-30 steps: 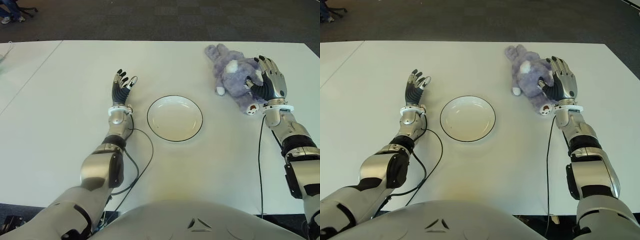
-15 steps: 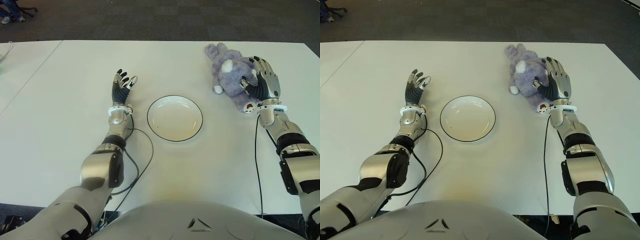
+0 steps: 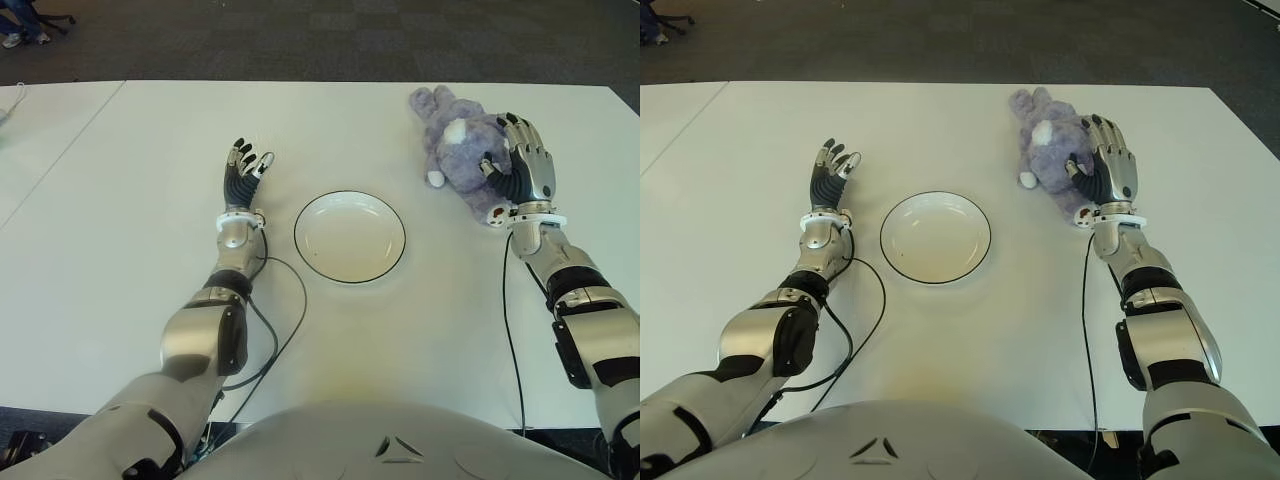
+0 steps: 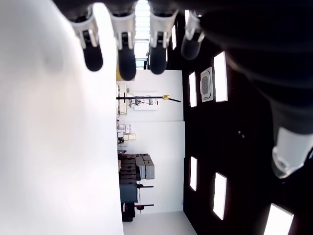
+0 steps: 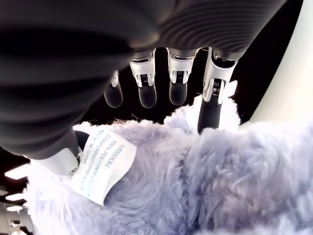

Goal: Put the doll into the plate.

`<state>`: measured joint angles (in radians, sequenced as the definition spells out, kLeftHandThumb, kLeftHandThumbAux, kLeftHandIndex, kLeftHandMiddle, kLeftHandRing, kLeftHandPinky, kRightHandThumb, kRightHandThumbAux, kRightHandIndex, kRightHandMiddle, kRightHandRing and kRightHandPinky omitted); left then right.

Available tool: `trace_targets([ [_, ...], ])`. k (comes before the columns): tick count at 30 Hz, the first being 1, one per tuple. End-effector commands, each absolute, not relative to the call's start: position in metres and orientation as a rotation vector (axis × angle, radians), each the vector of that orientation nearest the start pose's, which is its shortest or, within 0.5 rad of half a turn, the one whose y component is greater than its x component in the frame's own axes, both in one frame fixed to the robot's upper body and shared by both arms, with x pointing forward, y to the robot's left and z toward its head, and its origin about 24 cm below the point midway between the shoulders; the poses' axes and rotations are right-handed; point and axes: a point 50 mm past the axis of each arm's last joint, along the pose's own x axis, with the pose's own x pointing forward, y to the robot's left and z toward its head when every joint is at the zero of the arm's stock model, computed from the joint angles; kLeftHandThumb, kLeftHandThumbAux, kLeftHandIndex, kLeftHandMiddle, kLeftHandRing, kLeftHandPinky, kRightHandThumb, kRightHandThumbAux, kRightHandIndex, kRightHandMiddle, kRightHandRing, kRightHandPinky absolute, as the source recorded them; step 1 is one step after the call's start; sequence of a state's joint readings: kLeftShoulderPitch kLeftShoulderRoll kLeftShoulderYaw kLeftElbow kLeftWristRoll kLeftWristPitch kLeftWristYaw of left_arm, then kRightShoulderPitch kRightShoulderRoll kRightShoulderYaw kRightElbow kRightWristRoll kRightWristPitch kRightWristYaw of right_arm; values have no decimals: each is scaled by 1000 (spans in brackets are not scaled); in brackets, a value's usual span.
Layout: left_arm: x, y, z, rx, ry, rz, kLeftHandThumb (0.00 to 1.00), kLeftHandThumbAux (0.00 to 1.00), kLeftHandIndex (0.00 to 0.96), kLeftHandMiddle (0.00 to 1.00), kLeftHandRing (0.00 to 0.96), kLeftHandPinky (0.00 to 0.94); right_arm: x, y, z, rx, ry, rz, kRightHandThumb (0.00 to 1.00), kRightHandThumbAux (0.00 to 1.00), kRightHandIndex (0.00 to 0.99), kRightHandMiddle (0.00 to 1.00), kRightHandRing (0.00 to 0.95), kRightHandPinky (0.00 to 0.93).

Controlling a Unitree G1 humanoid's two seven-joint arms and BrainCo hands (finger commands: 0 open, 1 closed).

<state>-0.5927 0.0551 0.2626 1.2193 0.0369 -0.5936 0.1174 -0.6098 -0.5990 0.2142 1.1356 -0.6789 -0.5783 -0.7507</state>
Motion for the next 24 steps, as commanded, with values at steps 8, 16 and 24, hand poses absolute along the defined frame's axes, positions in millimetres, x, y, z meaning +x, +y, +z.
trace_targets([
  [8,244,159,-96,-67,511,214,0,530,39,140,149,162,307,-241,4,-895,-25,-133,478,580,0,0,76,249],
  [16,243,162,-97,-61,525,222,0,546,49,157,164,151,294,-215,-38,-558,298,131,482,608,30,206,312,414],
  [24,243,161,-97,-58,521,209,0,543,50,155,160,151,300,-172,-34,-356,391,391,697,720,407,273,368,444],
])
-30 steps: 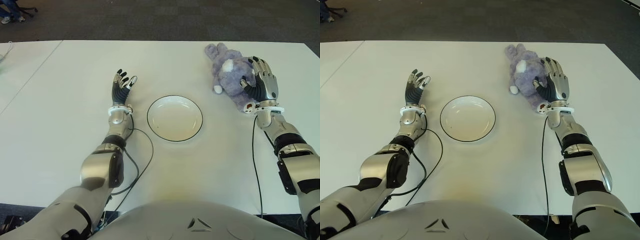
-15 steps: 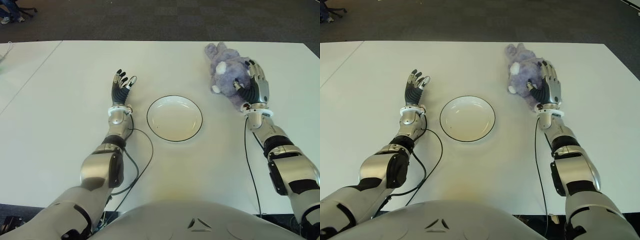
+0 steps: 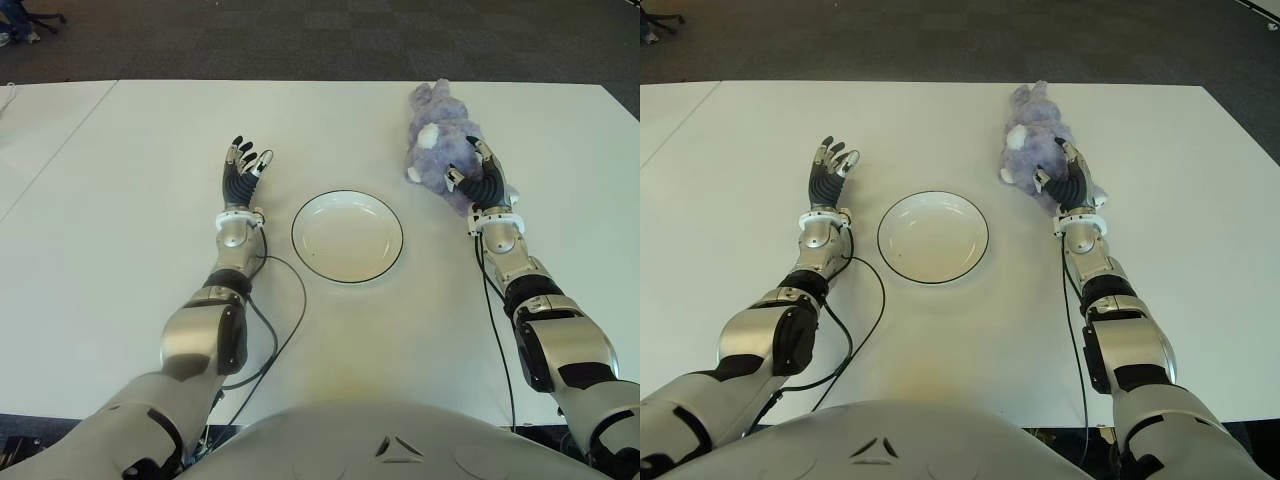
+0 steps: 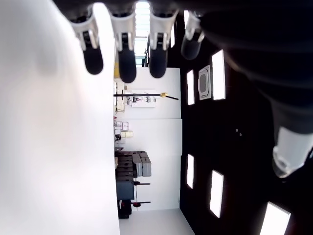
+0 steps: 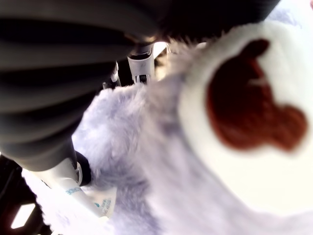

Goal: Put the doll into the plate.

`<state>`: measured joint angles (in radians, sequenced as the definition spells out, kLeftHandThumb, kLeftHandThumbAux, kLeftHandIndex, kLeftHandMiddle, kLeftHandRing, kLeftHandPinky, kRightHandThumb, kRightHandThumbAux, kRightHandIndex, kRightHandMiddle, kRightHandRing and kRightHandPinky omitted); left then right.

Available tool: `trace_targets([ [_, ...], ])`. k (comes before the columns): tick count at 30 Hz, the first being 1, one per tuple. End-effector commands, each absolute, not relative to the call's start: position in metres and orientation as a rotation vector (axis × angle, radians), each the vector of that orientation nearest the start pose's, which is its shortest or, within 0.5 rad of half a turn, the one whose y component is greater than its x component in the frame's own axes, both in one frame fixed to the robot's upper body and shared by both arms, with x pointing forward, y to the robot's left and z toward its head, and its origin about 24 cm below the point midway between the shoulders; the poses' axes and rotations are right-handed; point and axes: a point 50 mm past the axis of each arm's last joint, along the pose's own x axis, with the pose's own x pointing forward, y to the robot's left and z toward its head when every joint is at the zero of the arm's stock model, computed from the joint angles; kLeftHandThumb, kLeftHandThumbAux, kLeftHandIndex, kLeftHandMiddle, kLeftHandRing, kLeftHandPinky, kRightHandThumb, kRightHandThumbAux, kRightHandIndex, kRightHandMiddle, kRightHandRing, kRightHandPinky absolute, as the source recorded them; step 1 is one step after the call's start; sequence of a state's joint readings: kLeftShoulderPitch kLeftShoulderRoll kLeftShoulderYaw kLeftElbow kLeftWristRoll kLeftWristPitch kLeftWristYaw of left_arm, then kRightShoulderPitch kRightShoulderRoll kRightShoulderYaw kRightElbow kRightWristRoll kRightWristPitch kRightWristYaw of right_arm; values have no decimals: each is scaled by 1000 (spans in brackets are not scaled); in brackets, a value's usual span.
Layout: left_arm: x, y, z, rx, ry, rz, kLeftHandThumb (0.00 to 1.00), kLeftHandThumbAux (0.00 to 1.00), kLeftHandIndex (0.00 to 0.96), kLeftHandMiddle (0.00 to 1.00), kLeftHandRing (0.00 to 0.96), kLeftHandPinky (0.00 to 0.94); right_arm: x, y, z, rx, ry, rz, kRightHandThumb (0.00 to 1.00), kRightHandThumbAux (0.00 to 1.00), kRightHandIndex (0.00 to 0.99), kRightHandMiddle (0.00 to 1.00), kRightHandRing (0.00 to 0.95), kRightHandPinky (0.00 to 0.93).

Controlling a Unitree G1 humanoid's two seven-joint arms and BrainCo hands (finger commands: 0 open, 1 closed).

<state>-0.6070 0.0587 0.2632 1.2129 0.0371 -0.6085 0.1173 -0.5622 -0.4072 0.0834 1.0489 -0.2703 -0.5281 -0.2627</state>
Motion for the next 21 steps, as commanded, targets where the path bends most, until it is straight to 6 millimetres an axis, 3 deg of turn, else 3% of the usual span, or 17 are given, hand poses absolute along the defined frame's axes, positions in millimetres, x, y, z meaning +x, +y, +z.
trace_targets([
  [1,242,161,-97,-59,526,211,0,543,50,155,160,151,299,-171,-35,-347,407,402,697,721,408,274,368,444],
  [6,241,163,-98,-73,534,223,0,551,58,162,164,156,297,-166,-36,-341,441,433,699,723,412,293,393,469],
  [8,241,163,-98,-77,527,225,0,555,64,166,169,163,298,-161,-38,-353,452,441,699,722,413,362,462,542],
  [9,241,163,-98,-77,525,226,0,558,68,168,171,166,299,-159,-39,-355,457,444,702,719,416,481,568,638],
  [15,242,163,-97,-80,513,226,0,554,81,178,178,161,302,-158,-42,-397,498,422,708,710,430,700,753,831],
  [21,241,163,-97,-73,513,220,0,545,82,175,176,156,303,-157,-42,-382,512,387,714,709,437,779,797,835],
])
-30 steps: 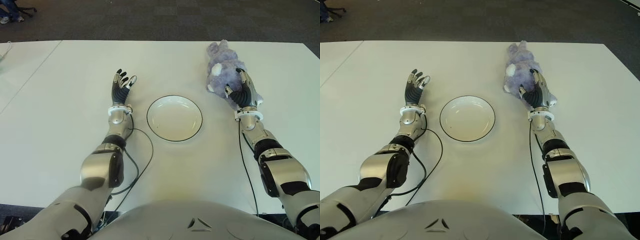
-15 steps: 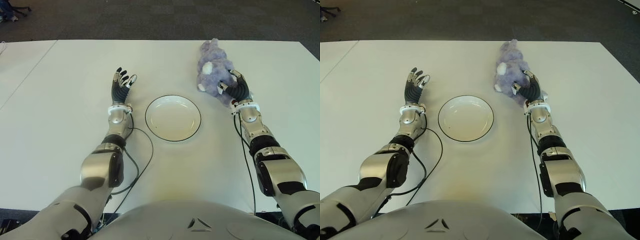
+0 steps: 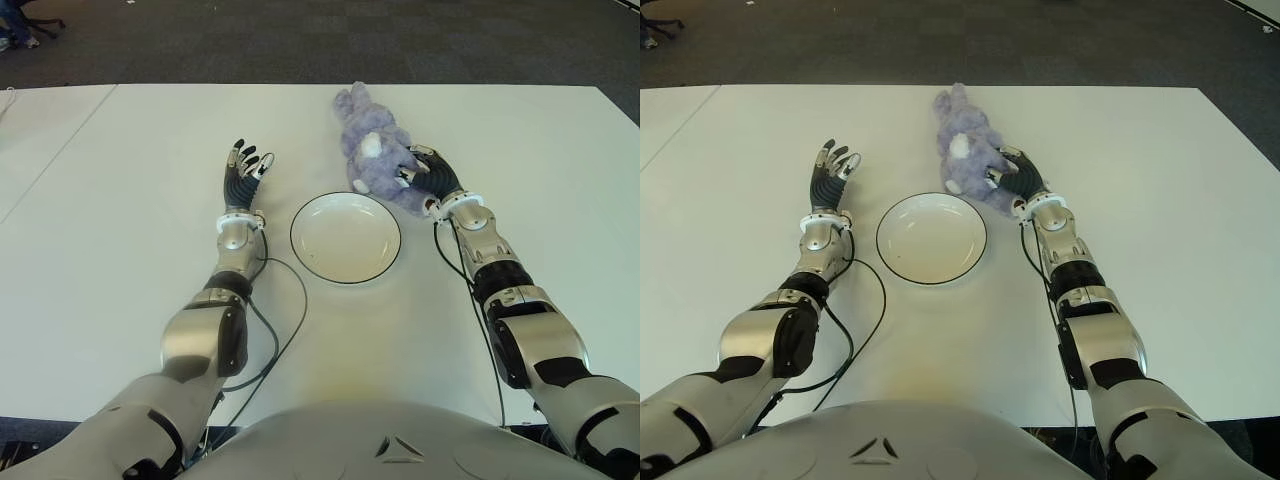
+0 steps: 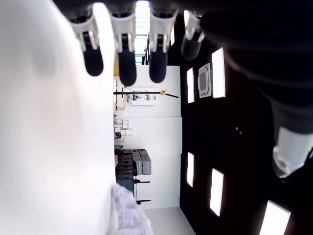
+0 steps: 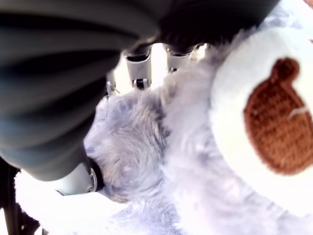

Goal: Put the doll into the plate.

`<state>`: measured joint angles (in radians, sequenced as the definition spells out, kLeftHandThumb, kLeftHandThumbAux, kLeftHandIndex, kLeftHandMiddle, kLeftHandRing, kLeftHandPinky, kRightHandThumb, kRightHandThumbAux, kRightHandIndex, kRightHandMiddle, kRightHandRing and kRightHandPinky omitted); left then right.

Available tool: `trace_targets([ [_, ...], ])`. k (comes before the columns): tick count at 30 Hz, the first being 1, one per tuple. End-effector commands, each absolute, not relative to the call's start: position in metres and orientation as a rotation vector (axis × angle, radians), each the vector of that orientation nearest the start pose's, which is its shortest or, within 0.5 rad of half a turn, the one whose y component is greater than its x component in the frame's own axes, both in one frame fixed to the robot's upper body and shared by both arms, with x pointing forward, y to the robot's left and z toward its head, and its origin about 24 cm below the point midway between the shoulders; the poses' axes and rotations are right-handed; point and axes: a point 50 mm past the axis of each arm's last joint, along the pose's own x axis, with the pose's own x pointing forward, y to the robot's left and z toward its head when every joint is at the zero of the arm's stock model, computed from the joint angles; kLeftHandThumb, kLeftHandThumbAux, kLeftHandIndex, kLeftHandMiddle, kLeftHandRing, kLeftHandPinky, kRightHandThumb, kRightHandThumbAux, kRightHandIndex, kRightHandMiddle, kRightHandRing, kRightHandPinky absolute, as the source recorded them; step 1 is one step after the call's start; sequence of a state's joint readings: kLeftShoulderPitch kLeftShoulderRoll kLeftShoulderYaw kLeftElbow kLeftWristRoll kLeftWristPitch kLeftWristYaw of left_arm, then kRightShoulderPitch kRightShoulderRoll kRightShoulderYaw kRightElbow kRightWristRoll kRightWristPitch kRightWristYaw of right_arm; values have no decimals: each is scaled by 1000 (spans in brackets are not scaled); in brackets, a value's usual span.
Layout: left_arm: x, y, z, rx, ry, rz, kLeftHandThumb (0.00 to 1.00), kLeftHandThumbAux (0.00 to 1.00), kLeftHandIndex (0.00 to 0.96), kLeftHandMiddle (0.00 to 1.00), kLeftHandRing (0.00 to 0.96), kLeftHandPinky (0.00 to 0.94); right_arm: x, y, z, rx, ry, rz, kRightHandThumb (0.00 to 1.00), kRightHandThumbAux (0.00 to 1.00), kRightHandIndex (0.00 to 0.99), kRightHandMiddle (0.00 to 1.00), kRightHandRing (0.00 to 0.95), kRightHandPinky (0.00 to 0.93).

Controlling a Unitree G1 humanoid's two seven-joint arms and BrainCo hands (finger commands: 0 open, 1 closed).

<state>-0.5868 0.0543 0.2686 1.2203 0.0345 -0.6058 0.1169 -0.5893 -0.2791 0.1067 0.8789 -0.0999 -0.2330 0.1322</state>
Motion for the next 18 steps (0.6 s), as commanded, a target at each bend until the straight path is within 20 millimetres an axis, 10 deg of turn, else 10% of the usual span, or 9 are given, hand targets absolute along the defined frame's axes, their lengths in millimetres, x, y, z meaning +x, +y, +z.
trace_targets([
  [1,241,163,-98,-71,514,219,0,545,82,175,176,156,302,-157,-42,-369,505,379,714,709,438,782,798,834],
  [18,240,160,-99,-50,528,219,0,539,68,168,170,156,305,-198,-21,-294,404,253,722,711,441,829,840,856],
])
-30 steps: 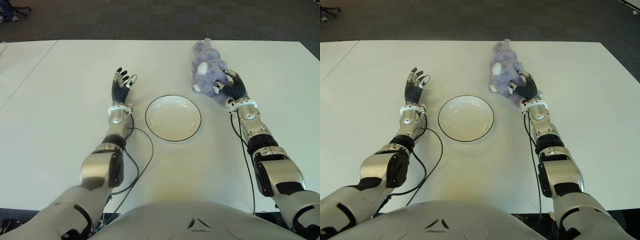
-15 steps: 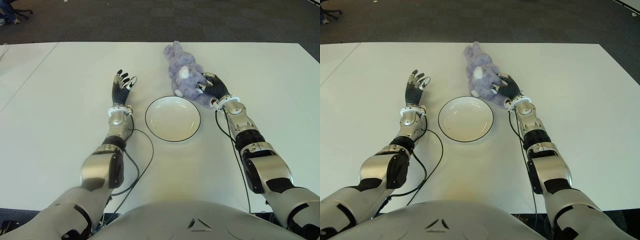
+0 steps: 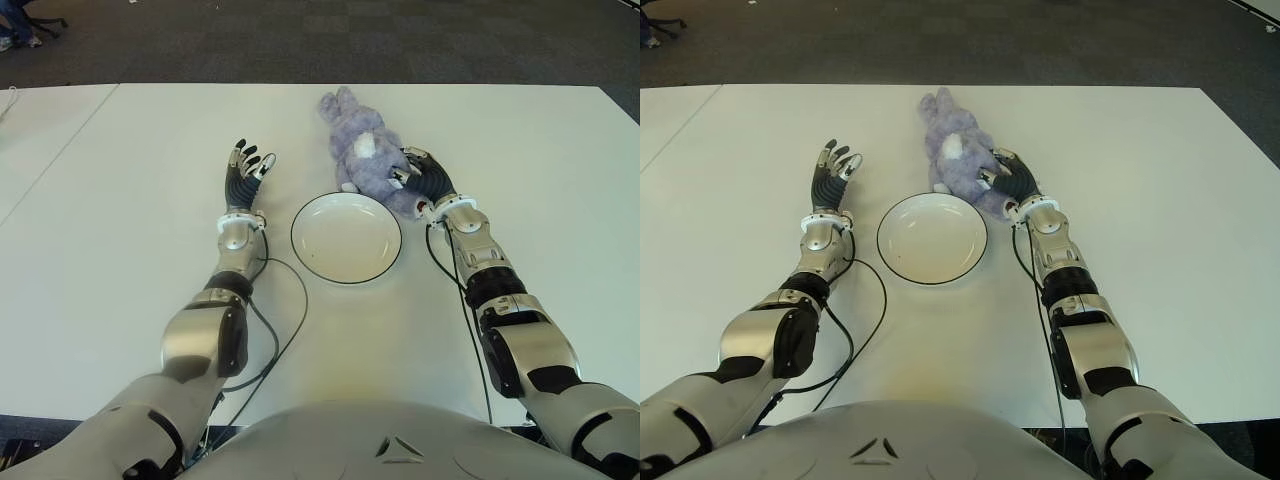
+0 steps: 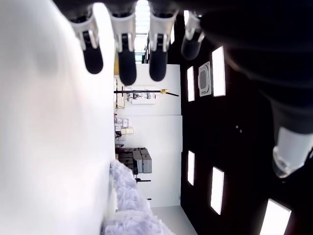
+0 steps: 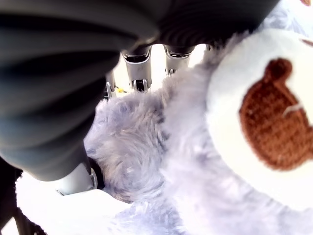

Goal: Put the doll into the plate.

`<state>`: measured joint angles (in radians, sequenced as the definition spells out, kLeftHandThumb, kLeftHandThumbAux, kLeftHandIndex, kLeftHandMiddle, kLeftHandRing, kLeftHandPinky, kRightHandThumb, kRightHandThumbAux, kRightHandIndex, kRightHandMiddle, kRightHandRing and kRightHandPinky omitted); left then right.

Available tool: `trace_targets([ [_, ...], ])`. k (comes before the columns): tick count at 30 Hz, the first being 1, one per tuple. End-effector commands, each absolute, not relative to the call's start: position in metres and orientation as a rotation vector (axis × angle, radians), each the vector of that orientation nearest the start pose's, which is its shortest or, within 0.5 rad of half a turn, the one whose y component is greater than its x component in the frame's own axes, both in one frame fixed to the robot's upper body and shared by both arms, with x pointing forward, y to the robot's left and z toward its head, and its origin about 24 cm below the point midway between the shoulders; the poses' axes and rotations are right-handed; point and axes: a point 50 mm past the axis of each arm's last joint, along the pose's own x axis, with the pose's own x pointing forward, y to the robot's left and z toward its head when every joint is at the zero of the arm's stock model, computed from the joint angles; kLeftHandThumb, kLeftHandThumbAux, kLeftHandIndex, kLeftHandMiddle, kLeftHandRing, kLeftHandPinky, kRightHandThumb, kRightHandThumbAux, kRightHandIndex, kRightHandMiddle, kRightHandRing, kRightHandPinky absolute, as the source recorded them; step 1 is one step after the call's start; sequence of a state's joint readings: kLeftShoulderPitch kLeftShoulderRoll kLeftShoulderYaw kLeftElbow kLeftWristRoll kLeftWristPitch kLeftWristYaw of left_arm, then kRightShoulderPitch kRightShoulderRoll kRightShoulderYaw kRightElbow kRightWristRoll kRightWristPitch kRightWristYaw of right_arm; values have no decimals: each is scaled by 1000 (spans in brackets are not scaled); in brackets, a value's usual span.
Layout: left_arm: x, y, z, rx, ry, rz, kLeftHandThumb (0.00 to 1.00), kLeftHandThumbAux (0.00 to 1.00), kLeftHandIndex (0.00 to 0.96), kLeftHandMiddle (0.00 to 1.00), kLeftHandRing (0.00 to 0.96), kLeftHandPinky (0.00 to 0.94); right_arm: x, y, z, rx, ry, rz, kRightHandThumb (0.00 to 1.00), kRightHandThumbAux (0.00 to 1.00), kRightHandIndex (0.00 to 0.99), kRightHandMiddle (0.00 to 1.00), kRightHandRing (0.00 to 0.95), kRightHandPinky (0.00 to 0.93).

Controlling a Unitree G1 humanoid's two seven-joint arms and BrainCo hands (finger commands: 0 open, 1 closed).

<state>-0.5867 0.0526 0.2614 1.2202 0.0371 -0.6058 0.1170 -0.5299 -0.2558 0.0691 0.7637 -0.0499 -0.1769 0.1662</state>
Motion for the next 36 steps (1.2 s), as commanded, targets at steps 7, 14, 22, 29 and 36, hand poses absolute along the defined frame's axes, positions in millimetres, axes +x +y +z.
trace_targets([
  [7,241,159,-98,-59,529,223,0,534,74,175,177,164,304,-211,-20,-324,370,235,718,713,441,836,856,862],
  [14,241,158,-97,-71,513,224,0,537,73,169,173,163,301,-221,-18,-302,353,196,717,713,441,841,856,871],
  [22,242,158,-97,-83,519,224,0,532,76,178,181,171,299,-230,-17,-297,347,149,716,713,440,827,843,846],
  [29,242,158,-97,-82,508,221,0,529,69,175,179,161,307,-237,4,-282,232,90,714,713,441,845,864,877],
  [36,242,159,-98,-83,524,223,0,528,70,174,175,161,312,-236,37,-234,37,47,713,715,441,861,879,879],
])
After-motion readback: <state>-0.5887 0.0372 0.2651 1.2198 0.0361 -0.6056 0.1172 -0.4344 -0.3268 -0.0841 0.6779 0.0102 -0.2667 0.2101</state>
